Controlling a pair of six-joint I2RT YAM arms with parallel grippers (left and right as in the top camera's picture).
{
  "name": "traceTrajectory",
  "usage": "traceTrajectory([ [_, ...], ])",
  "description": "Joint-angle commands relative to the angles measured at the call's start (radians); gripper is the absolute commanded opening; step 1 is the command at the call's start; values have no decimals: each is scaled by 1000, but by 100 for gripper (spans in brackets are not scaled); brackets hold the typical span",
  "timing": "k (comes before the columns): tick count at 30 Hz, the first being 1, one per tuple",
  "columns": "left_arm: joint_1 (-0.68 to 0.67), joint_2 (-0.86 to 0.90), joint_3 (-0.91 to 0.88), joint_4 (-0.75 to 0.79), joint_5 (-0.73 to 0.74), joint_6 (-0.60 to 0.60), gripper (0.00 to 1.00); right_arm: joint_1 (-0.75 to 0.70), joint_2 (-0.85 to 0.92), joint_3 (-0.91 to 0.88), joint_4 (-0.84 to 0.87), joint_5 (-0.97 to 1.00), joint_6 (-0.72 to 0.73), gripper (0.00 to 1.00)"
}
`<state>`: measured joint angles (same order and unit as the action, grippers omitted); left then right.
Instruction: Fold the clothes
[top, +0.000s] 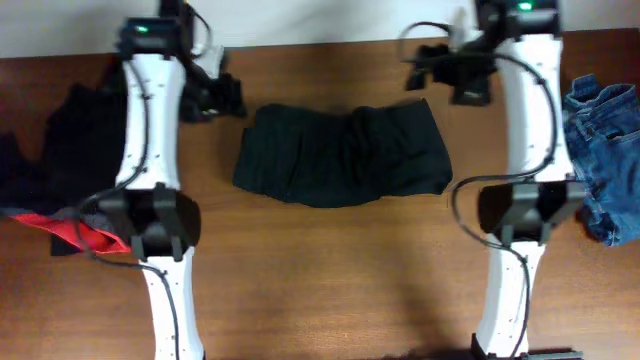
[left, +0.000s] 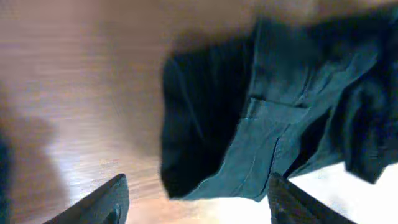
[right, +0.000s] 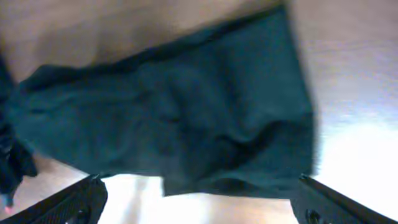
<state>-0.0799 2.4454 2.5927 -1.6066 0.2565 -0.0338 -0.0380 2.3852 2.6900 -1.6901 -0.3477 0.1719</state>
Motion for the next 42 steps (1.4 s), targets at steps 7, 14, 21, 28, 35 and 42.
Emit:
traceTrajectory([
  [7,-16,-24,-127,64,13,34,60,-67,-21,-380,208,-103,-189,11],
  [14,-16,-24,-127,54,12,34,23,-69,-21,-666,439,-191,-192,4],
  [21,-15,-24,-127,39,8,34,12,-100,-21,-762,543,-190,-196,4],
  [28,-16,-24,-142,32,61,52,1,-119,-21,-772,563,-111,-210,4],
  [35,41,-24,-154,23,222,173,15,-119,-21,-772,571,-111,-210,4],
  [42,224,-22,-200,0,593,404,70,-119,-21,-772,580,-111,-210,4],
])
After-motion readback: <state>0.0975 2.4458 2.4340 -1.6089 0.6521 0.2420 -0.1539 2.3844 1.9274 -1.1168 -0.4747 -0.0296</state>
